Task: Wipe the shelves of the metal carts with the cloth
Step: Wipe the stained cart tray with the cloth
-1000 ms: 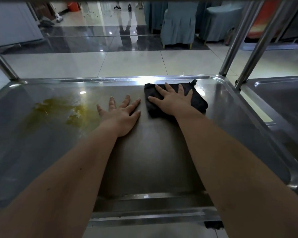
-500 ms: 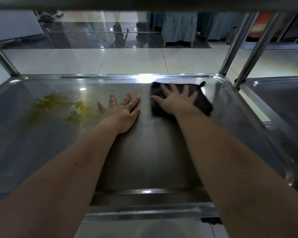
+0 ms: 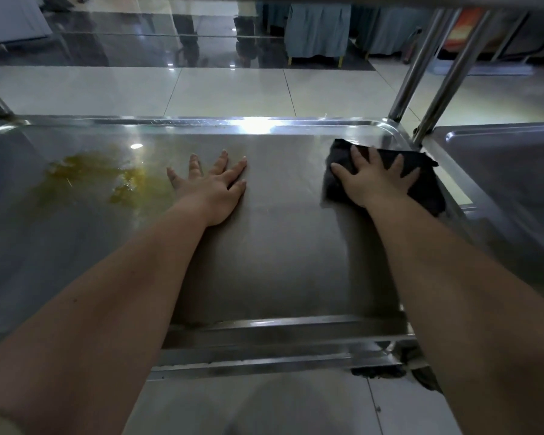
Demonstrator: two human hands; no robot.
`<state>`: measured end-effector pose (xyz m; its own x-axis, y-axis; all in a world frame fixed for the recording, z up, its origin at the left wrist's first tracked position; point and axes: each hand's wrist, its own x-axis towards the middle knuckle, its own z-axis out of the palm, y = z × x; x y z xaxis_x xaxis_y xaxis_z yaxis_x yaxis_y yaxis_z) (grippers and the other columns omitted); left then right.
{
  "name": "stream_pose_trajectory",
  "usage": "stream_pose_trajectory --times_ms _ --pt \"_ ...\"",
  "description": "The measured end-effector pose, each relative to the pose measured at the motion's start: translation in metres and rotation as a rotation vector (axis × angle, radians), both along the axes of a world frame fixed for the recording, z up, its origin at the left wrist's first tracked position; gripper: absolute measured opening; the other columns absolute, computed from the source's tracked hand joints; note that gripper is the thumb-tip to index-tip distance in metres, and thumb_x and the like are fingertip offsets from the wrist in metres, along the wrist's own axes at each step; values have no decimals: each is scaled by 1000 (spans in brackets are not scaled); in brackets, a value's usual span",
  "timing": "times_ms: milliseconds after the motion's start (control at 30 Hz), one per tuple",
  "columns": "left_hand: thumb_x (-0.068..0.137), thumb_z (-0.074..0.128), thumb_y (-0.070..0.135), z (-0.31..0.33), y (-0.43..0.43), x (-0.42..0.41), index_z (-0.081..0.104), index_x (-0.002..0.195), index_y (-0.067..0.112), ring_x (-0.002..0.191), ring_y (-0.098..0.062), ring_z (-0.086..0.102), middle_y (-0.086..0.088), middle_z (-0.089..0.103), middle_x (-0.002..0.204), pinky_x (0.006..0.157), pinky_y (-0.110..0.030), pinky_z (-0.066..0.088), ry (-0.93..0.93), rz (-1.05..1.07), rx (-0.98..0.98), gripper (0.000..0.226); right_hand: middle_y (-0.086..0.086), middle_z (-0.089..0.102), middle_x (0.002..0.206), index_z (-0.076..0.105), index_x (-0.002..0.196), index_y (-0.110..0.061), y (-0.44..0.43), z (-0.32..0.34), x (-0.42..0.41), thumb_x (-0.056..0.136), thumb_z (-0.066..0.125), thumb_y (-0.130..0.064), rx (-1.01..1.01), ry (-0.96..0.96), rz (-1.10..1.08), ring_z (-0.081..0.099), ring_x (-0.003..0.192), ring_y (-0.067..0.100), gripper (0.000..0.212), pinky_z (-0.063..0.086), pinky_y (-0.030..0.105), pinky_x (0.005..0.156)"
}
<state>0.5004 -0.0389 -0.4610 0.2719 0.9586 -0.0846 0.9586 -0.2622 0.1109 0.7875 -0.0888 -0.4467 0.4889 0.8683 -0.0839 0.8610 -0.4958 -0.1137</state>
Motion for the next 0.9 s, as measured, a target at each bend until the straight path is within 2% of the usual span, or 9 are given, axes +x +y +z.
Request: stream_pose_trajectory --times_ms 200,300,467,533,600,667,800,900 --pt "97 12 63 1 0 -1 0 146 60 149 -32 -12 21 -8 161 108 -71 -12 -12 16 -9 51 -11 -4 164 1 150 -51 -8 -10 -118 82 12 -84 -7 2 293 -11 148 40 77 -13 68 109" --pt "96 13 65 0 1 -1 2 147 60 149 -32 -11 21 -7 161 107 -70 -11 -18 8 -10 52 -16 0 163 4 148 -56 -25 -12 -96 78 14 -88 3 -13 336 -7 150 33 78 -10 65 110" --pt "95 13 66 -3 3 -2 1 146 60 149 -32 -11 21 -7 162 107 -70 -12 -19 2 -4 52 -16 5 163 9 149 -55 -72 -2 20 78 14 -89 -12 -40 56 -1 150 32 79 -4 65 114" --pt "95 11 66 -4 3 0 0 146 61 149 -33 -11 20 -7 162 106 -71 -12 -9 1 -3 53 -14 4 164 7 149 -54 -89 -3 32 79 12 -88 -34 -57 -28 -3 149 34 78 -6 65 113" --pt "95 10 66 -4 2 1 -1 146 60 149 -34 -10 19 -7 162 106 -71 -12 -1 2 1 53 -12 2 164 5 149 -54 -92 -5 10 80 11 -86 -20 -50 -55 -5 149 37 77 -7 67 112" --pt "95 11 66 -4 2 1 0 146 60 149 -34 -10 19 -7 162 106 -71 -11 2 -1 4 53 -12 -1 164 3 150 -53 -85 -8 -37 81 12 -86 6 -10 30 -8 148 39 77 -8 68 111" --pt "96 14 65 -4 5 0 0 146 60 149 -34 -11 19 -7 162 106 -71 -12 -10 -2 -13 52 -13 -1 164 3 150 -54 -90 -15 -138 78 7 -86 64 -22 332 -9 148 39 79 -12 68 108" --pt "95 13 66 -2 6 0 0 146 60 149 -33 -11 20 -8 162 106 -71 -12 -16 -17 -21 53 -17 2 163 3 147 -58 -101 -12 -122 72 5 -89 71 -23 365 -5 150 33 82 -10 65 112"
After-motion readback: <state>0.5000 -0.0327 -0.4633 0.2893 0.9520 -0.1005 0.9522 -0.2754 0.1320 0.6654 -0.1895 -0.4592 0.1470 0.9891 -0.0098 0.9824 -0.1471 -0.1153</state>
